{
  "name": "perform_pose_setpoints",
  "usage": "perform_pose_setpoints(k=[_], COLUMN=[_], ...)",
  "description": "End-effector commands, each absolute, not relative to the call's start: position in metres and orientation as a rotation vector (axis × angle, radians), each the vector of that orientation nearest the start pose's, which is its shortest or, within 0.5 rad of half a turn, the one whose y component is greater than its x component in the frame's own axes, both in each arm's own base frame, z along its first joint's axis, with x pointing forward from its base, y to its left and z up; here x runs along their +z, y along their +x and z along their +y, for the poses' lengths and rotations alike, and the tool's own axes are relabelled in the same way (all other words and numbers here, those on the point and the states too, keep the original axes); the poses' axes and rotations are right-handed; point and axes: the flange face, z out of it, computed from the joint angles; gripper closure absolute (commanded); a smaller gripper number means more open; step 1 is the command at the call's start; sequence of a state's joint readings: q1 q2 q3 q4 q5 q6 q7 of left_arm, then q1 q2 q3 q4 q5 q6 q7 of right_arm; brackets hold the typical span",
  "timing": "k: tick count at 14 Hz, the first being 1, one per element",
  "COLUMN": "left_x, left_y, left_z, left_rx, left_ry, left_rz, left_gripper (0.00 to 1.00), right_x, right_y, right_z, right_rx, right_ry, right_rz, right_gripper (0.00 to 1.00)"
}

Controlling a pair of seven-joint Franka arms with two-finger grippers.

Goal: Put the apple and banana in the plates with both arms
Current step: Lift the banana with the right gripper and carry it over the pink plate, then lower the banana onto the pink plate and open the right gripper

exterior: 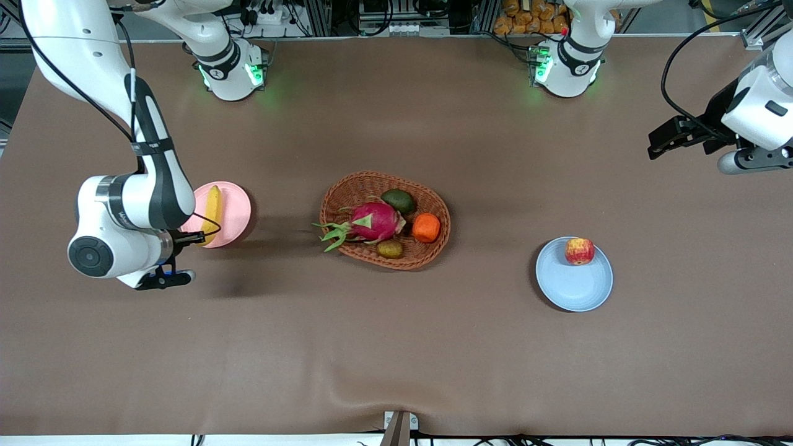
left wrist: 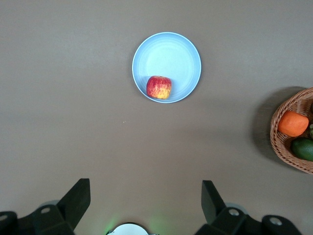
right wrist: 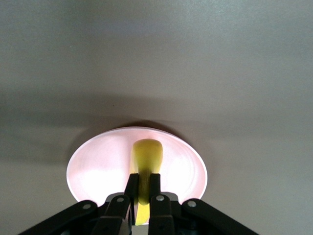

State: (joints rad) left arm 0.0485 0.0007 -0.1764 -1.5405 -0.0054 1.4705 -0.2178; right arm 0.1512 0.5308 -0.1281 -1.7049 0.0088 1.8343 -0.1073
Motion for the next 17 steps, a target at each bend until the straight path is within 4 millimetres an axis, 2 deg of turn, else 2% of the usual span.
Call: perform_pose_setpoints(k=[1,2,3,4,5,8,9,11,14,16,17], left_x=[0.636,0.636,0.636,0.637,0.638,0.639,0.638,0.639,0.641,0.645,0.647], left_y=[0.534,0.534,0.534,0.534,0.534,0.535,0.534,0.535,0.533,0.529,0.528], left_z=[-0.067,-0.067,-0.067,-0.067,-0.067,-0.065,-0.066,-0.065,-0.066,-0.066,-0.066], left_rx=[0.071,0.071,0.069,0.064,0.062,0.059,0.062,0.059,0.055,0.045,0.038], left_ry=[-3.111,-3.111,-3.111,-3.112,-3.112,-3.113,-3.112,-3.113,-3.112,-3.111,-3.111], left_rz=[-0.116,-0.116,-0.116,-0.116,-0.119,-0.121,-0.119,-0.121,-0.121,-0.121,-0.122], left_gripper=[0.00,0.00,0.00,0.00,0.00,0.00,0.00,0.00,0.00,0.00,0.00], right_x=[0.255,0.251,0.251,0.254,0.257,0.282,0.301,0.336,0.407,0.448,0.466], right_y=[0.621,0.621,0.621,0.622,0.625,0.637,0.644,0.653,0.666,0.667,0.666], right_z=[0.015,0.015,0.014,0.014,0.016,0.023,0.022,0.037,0.029,0.050,0.051], right_rx=[0.608,0.618,0.620,0.620,0.609,0.581,0.586,0.597,0.571,0.554,0.543], right_ry=[-3.125,-3.126,-3.127,-3.125,-3.125,-3.124,-3.122,-3.119,-3.115,-3.107,-3.101], right_rz=[-0.232,-0.221,-0.213,-0.206,-0.204,-0.216,-0.213,-0.236,-0.222,-0.282,-0.289], right_gripper=[0.90,0.44,0.13,0.05,0.00,0.00,0.00,0.00,0.00,0.00,0.00])
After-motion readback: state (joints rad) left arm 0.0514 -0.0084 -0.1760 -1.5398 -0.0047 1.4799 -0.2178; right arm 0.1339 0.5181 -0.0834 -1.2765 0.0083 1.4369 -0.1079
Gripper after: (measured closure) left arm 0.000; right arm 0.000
